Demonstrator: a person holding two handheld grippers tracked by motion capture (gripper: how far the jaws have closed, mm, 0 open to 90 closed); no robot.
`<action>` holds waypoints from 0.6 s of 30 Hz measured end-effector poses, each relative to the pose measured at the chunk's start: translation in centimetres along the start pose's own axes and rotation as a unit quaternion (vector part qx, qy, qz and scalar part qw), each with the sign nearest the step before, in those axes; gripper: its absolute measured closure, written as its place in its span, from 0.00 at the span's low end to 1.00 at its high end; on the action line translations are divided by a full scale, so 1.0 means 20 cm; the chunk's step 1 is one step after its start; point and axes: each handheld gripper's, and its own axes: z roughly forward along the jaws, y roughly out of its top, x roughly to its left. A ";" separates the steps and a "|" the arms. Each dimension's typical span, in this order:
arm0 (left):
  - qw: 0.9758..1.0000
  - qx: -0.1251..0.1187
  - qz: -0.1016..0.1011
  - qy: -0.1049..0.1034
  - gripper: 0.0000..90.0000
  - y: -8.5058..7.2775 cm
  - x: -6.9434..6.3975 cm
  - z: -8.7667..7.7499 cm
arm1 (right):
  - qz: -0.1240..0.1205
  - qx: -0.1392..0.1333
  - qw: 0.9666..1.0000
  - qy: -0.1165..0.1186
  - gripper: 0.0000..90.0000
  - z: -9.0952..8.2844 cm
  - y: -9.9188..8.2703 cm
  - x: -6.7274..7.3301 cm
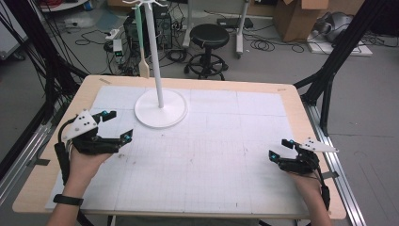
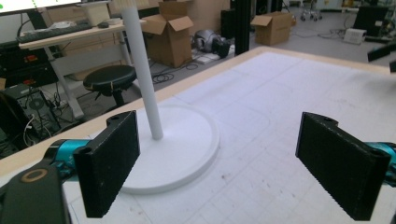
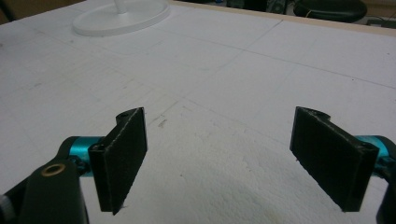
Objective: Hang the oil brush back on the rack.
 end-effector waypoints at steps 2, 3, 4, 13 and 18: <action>1.000 0.005 -0.001 -0.004 0.16 -0.04 -0.02 0.01 | -0.001 0.000 1.000 -0.001 0.20 0.00 0.00 0.00; 1.000 0.005 -0.003 -0.007 0.16 -0.06 -0.02 0.01 | 0.001 -0.001 1.000 0.000 0.20 0.00 0.00 0.00; 1.000 0.008 -0.004 -0.008 0.16 -0.08 -0.02 0.01 | -0.001 -0.002 1.000 -0.001 0.20 0.00 0.00 0.00; 1.000 0.016 -0.008 -0.018 0.16 -0.23 -0.04 0.01 | -0.004 -0.001 1.000 -0.002 0.20 0.00 0.00 0.00; 1.000 0.013 -0.001 -0.012 0.16 -0.28 -0.05 0.00 | -0.003 -0.002 1.000 -0.004 0.20 0.00 0.00 0.00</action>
